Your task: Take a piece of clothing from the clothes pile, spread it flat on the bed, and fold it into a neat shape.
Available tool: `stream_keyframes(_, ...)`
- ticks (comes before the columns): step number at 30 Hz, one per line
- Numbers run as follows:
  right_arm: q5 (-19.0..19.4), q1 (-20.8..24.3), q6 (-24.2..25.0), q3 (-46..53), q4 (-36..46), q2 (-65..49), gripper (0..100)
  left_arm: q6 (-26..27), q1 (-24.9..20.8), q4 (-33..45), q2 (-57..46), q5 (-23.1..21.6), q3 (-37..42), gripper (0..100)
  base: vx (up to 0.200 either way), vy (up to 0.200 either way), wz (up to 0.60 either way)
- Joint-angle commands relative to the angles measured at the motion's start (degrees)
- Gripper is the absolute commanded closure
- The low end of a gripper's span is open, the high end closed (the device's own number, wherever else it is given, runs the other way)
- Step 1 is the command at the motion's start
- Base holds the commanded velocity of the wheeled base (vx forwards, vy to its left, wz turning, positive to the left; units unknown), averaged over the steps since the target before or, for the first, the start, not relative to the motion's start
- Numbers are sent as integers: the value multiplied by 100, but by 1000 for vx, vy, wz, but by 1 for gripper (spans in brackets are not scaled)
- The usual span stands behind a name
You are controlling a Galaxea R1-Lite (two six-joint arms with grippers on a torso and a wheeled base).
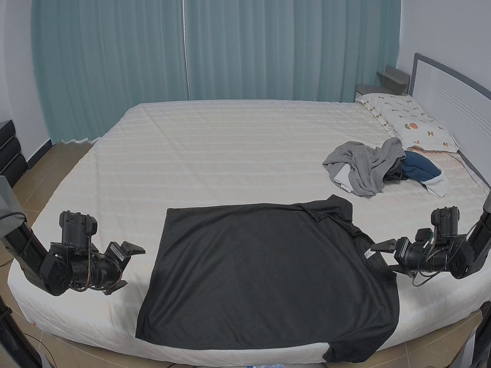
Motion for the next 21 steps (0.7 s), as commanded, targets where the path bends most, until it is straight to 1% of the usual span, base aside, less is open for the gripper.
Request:
stream_keyframes(1, 1, 18, 1, 7, -3, -24, 0, 9, -8, -7, -1, 1, 22, 0, 200, 0, 0)
stream_keyframes(2, 1, 18, 1, 7, -3, -51, 0, 0, -8, -7, 8, 1, 22, 0, 200, 0, 0)
stream_keyframes(6, -8, 71, 9, 7, 6, -130, 0, 0, -17, -7, 8, 1, 22, 0, 0, 0, 0)
stream_keyframes(7, -34, 194, 9, 7, 6, -174, 0, 0, -17, -7, 8, 1, 22, 0, 0, 0, 0)
stream_keyframes(10, -324, 519, 53, -178, -3, -138, 0, 0, -25, -7, 26, 1, 30, 0, 0, 0, 0)
stream_keyframes(12, -403, 616, 62, -301, 15, -103, 0, -9, -52, -7, 35, 1, 39, 0, 0, 0, 0)
stream_keyframes(13, -508, 774, 89, -556, 77, -15, 0, -9, -87, -7, 61, 1, 39, 0, 0, 0, 0)
stream_keyframes(14, -526, 792, 106, -591, 85, 11, 0, -9, -96, -7, 61, 1, 39, 0, 0, 0, 0)
stream_keyframes(16, -737, 1029, 238, -1039, 85, 301, 0, -18, -166, -7, 114, 1, 48, 0, 0, 0, 0)
stream_keyframes(19, -1018, 1187, 247, -1549, 120, 617, 0, -26, -184, -7, 158, -69, 48, 0, 0, 0, 0)
stream_keyframes(20, -1018, 1187, 247, -1549, 120, 617, 0, -26, -184, -7, 158, -69, 48, 0, 0, 0, 0)
stream_keyframes(21, -1115, 1284, 256, -1971, 173, 951, 0, -35, -184, -7, 184, -175, 48, 0, 0, 0, 0)
